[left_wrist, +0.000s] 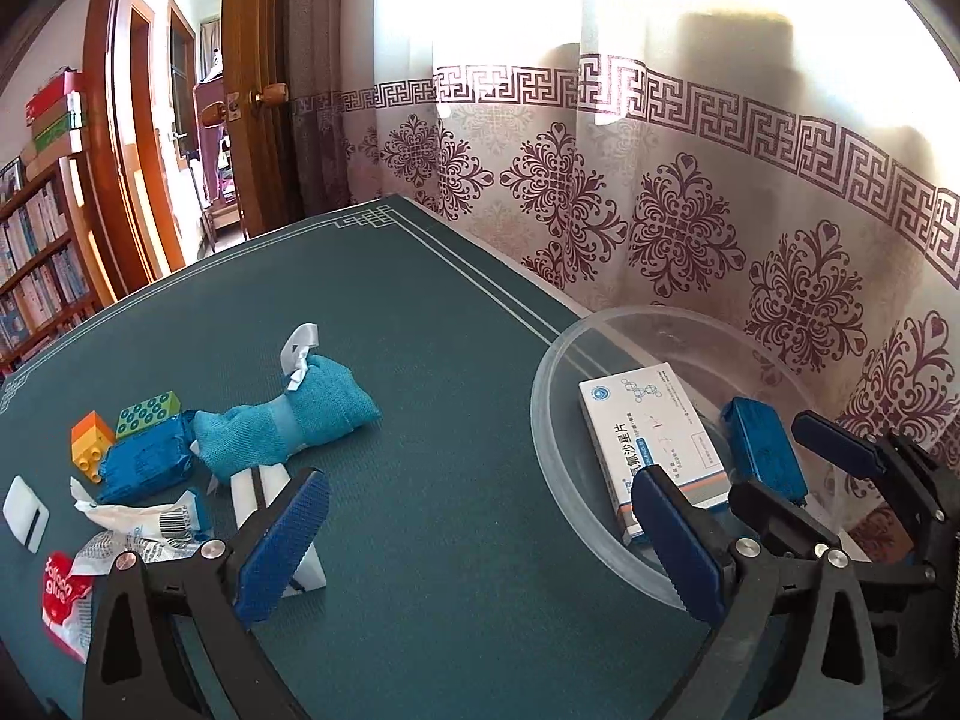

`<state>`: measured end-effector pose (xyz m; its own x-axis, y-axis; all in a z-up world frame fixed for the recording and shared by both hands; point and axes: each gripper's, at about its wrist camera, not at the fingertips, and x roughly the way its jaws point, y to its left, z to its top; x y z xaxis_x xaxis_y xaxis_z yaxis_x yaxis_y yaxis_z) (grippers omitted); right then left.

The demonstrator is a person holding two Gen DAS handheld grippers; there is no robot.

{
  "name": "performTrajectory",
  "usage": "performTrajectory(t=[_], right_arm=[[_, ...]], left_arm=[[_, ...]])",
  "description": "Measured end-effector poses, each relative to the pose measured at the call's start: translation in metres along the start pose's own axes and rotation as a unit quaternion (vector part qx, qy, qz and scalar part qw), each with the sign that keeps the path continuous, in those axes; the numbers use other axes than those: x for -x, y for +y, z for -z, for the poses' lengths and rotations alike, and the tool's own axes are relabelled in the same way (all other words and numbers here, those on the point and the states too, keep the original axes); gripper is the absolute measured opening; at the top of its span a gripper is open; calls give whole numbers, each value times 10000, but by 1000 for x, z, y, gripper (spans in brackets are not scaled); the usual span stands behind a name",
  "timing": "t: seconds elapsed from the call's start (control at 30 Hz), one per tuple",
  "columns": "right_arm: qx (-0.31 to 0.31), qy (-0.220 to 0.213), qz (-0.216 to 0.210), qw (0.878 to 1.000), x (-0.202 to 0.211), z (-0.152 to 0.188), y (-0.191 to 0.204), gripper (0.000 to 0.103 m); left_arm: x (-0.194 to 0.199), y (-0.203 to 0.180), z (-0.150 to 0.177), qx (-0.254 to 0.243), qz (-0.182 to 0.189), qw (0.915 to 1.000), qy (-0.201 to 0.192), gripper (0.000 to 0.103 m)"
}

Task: Organize objects
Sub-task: 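Move the left gripper to the white printed plastic bag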

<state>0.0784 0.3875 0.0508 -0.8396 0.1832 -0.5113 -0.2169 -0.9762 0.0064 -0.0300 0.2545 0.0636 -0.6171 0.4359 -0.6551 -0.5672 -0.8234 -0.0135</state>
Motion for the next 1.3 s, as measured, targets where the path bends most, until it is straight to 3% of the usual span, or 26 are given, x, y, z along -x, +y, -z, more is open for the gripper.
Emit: performTrajectory(t=[0.77,1.07,1.3], right_arm=[[277,115,-348,9989,4,2,42,67],[641,-14,-752,9951,-1,-13,79,67],[786,-48,-1022,9916,-12,-19,105,67]], left_arm=[[32,88,30,1018,-692,9924,39,103],[32,129,41,1777,-1068,9779,270,103],[24,158,49,2622,-886,9594,546,103]])
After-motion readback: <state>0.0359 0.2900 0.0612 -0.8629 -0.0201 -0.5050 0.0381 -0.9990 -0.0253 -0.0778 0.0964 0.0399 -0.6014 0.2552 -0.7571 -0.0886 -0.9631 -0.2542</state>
